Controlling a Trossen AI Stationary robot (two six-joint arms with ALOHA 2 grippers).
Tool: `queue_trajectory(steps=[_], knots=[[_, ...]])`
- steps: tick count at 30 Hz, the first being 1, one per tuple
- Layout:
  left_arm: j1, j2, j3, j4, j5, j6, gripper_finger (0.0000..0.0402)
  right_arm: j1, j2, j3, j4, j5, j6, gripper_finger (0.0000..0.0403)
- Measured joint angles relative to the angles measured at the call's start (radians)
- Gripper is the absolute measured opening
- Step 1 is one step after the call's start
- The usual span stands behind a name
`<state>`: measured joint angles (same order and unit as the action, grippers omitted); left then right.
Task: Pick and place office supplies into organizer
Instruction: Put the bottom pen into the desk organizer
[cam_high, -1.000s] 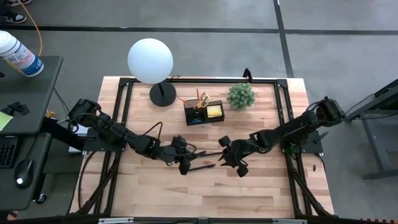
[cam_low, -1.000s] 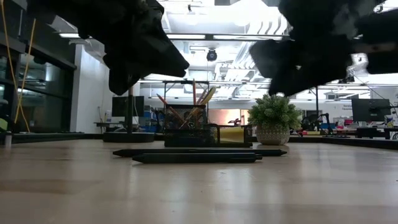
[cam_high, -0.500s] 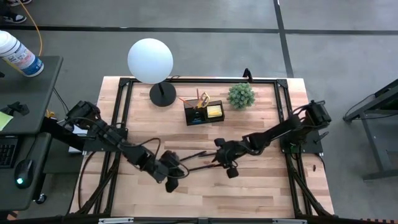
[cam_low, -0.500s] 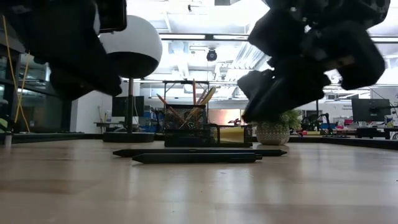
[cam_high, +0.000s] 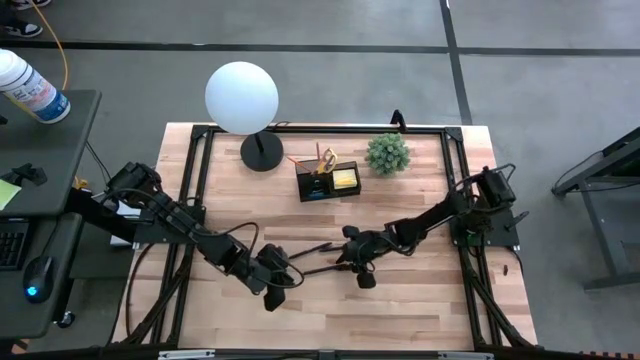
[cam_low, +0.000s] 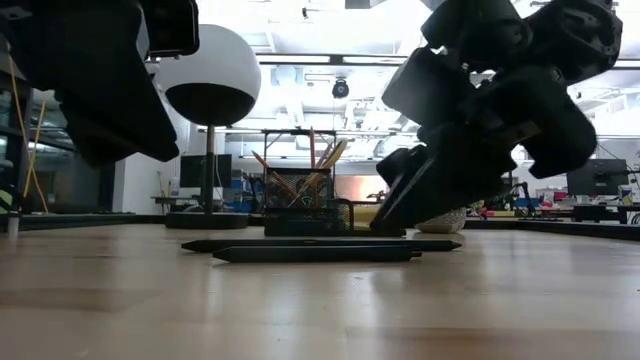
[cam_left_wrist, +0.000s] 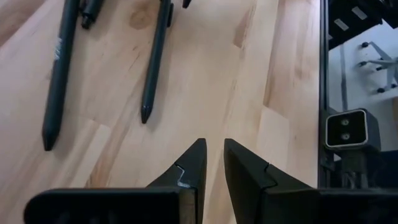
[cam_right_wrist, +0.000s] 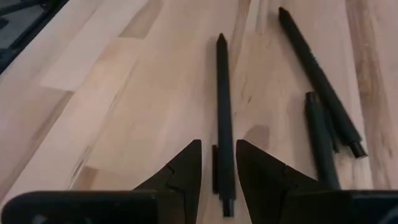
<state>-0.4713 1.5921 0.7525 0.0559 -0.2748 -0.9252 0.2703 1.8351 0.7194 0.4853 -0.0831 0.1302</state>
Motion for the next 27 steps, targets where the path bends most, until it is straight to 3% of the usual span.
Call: queue_trajectory(steps=[11,27], knots=[[0.000,0.000,0.000,0.002,-0.002,-0.021,0.0046,0.000,-0.001,-0.138,0.156,0.003,0.051,0.0098],[0.001,0.000,0.000,0.002,-0.006,-0.025,0.0046,0.000,-0.002,-0.138,0.183,0.021,0.027,0.0098]])
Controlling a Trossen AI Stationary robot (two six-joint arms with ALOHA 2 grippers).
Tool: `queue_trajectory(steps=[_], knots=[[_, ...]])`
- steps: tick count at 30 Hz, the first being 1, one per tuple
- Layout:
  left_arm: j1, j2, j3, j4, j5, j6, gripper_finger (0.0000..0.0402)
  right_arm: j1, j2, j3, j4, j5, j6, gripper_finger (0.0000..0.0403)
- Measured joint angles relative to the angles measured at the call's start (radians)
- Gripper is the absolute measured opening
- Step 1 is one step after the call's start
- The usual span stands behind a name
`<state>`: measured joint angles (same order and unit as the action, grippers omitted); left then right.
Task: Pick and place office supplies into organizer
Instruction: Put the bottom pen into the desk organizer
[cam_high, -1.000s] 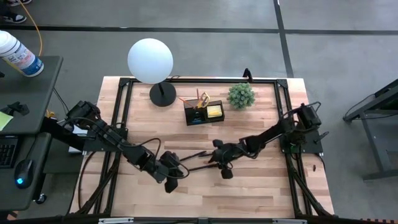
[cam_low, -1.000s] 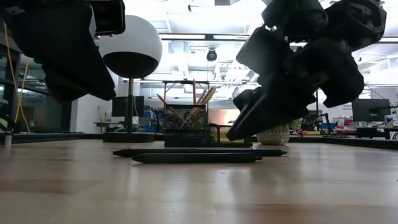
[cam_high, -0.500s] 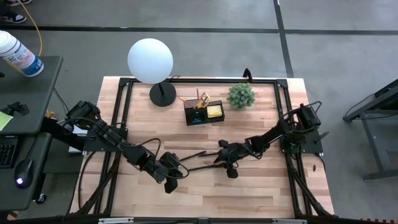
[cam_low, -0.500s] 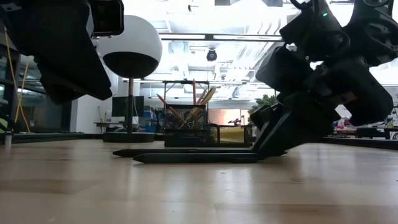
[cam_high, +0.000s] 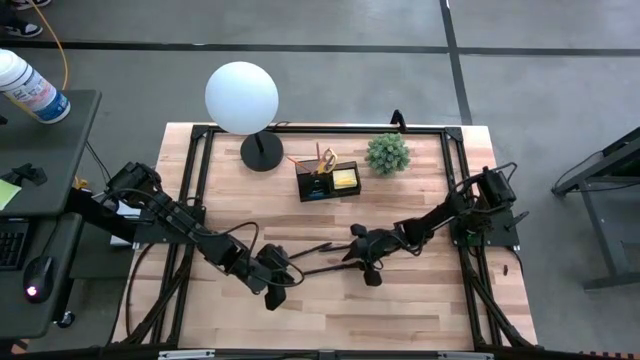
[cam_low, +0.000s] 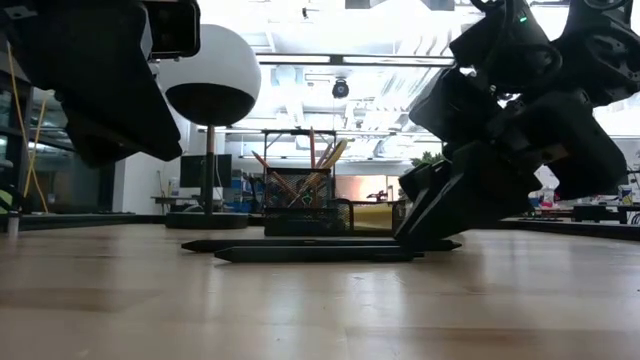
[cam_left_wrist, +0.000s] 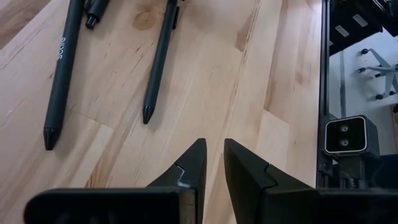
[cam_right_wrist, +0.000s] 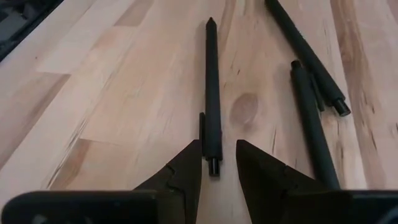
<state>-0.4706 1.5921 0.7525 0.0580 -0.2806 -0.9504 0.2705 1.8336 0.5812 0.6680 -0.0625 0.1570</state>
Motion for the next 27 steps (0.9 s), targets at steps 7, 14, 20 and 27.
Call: queue_trajectory(steps=[7,14,20,27], knots=[[0.000,0.000,0.000,0.000,0.000,0.001,0.0046,0.014,0.000,0.000,0.015,-0.015,0.001,0.0098],[0.000,0.000,0.000,-0.003,-0.003,0.002,0.0046,0.042,0.034,0.001,0.064,0.029,0.025,0.0098],[0.000,0.000,0.000,-0.003,-0.003,0.002,0.0046,0.042,0.082,0.003,0.158,0.038,0.068,0.0099],[0.000,0.000,0.000,-0.004,-0.002,0.002,0.0046,0.043,0.072,0.000,0.160,0.075,0.071,0.0099]])
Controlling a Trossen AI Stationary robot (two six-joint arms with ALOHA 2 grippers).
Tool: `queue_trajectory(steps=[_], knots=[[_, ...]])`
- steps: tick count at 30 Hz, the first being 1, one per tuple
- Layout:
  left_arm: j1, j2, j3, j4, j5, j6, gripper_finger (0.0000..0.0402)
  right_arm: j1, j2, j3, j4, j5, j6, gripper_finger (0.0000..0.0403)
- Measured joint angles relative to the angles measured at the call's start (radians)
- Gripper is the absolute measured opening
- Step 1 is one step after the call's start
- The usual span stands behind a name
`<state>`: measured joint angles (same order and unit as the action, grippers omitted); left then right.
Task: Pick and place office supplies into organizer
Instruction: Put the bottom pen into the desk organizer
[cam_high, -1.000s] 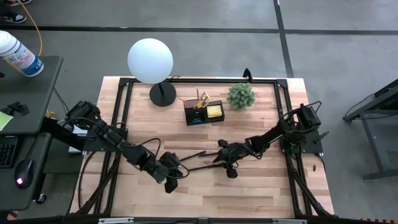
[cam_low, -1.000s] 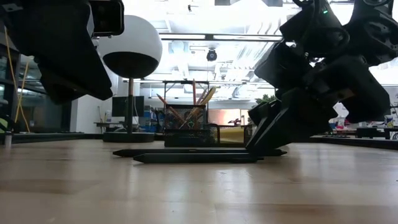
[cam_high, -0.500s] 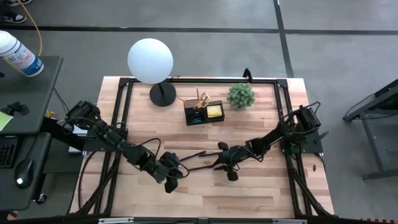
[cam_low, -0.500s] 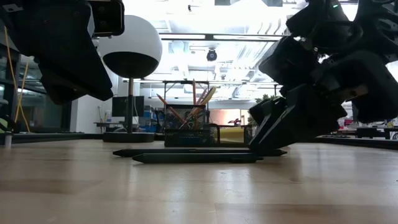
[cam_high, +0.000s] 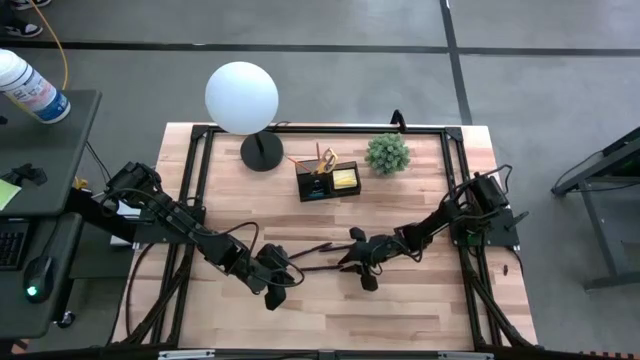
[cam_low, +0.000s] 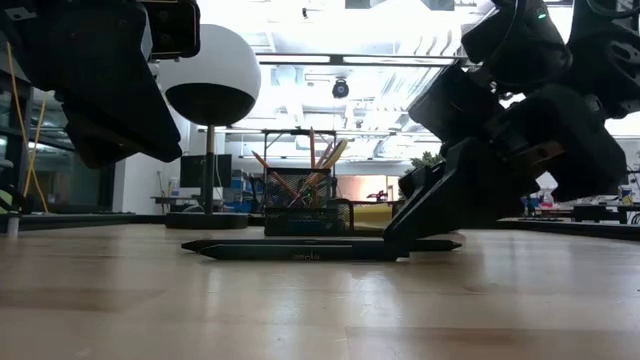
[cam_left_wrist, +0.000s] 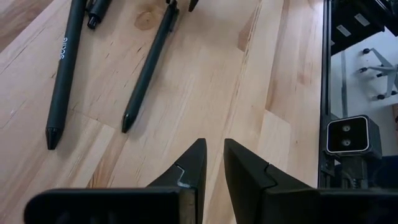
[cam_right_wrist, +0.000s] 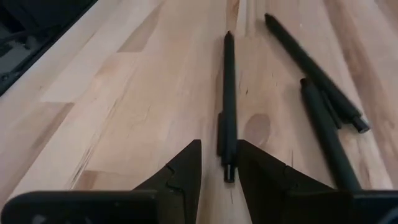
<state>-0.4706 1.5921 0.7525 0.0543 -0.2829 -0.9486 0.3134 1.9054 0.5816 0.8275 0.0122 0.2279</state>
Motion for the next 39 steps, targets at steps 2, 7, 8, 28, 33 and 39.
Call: queue_trajectory(steps=[2,7,8,28,33,39], knots=[[0.000,0.000,0.000,0.000,0.000,0.000,0.0046,0.001,-0.002,0.000,0.000,0.021,-0.002,0.0099],[0.000,0.000,0.000,-0.003,0.000,0.000,0.0046,-0.001,-0.002,0.000,-0.023,0.045,-0.041,0.0099],[0.000,0.000,0.000,-0.004,0.000,0.000,0.0046,0.000,-0.002,0.000,-0.024,0.033,-0.049,0.0099],[0.000,0.000,0.000,-0.005,0.001,0.005,0.0046,0.051,-0.003,0.001,-0.009,0.106,-0.011,0.0099],[0.000,0.000,0.000,-0.005,0.001,0.007,0.0046,0.059,-0.003,0.001,-0.015,0.111,0.032,0.0099],[0.000,0.000,0.000,-0.005,-0.024,0.013,0.0046,0.089,-0.003,0.001,-0.015,0.166,0.065,0.0099]])
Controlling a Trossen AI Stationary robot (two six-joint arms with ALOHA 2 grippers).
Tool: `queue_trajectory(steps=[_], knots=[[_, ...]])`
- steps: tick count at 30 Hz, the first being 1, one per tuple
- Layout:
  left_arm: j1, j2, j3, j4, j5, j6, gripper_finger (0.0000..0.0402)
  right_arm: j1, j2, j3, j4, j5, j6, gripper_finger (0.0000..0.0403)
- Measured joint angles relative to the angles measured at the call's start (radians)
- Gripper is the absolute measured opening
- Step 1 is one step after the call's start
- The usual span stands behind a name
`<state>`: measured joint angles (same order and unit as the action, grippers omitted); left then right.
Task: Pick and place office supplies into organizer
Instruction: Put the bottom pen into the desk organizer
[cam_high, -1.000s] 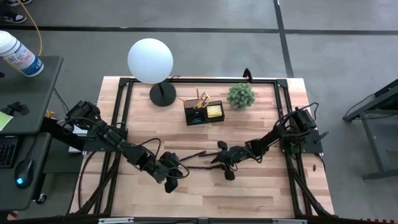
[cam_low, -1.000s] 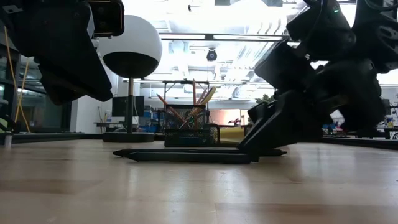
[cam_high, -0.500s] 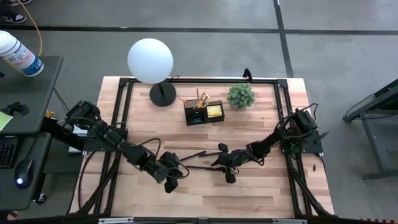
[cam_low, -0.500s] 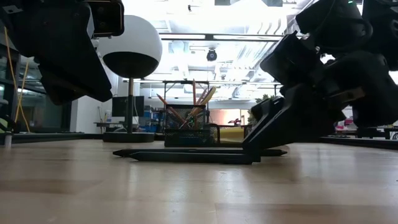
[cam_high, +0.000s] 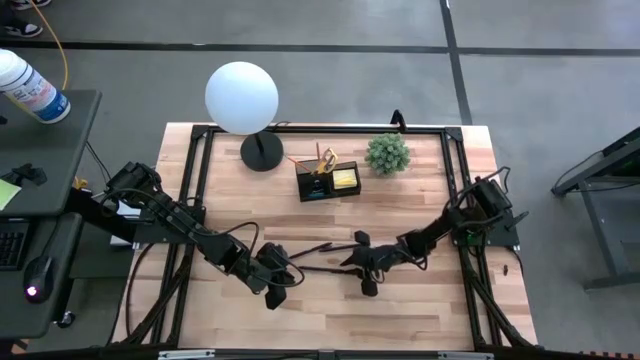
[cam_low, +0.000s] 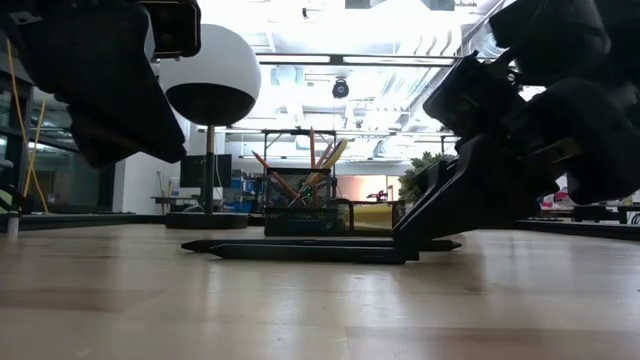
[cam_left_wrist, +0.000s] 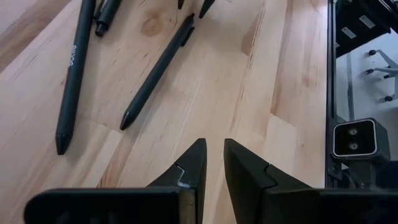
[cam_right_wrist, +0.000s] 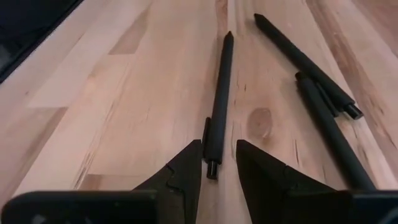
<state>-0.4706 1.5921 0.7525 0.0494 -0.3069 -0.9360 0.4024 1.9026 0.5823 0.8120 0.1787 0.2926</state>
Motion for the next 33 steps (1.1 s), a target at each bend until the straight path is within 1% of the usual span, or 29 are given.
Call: queue_trajectory(steps=[3,8,12,16,20,22,25,29,31,33], knots=[[0.000,0.000,0.000,0.000,0.000,0.000,0.0046,0.016,0.000,0.000,0.000,0.047,0.008,0.0099],[0.000,0.000,0.000,0.000,-0.002,0.000,0.0046,0.026,0.000,0.000,0.000,0.077,0.022,0.0099],[0.000,0.000,0.000,0.000,-0.020,0.000,0.0046,0.026,0.010,0.022,-0.013,0.074,0.022,0.0099],[0.000,0.000,0.000,-0.001,-0.026,0.000,0.0046,0.026,0.054,0.073,-0.026,0.051,0.022,0.0099],[0.000,0.000,0.000,0.000,-0.023,0.000,0.0046,0.026,0.079,0.101,-0.036,0.061,0.022,0.0099],[0.000,0.000,0.000,0.000,-0.022,0.000,0.0046,0.026,0.079,0.109,-0.073,0.078,0.029,0.0099],[0.000,0.000,0.000,0.000,-0.022,0.011,0.0046,0.027,0.077,0.121,-0.125,0.103,0.060,0.0099],[0.000,0.000,0.000,0.000,-0.022,0.048,0.0046,0.029,0.085,0.128,-0.160,0.106,0.101,0.0098],[0.000,0.000,0.000,-0.001,-0.023,0.050,0.0046,0.033,0.094,0.128,-0.159,0.115,0.108,0.0094],[0.000,0.000,0.000,-0.002,-0.024,0.050,0.0046,0.041,0.102,0.128,-0.165,0.124,0.107,0.0079]])
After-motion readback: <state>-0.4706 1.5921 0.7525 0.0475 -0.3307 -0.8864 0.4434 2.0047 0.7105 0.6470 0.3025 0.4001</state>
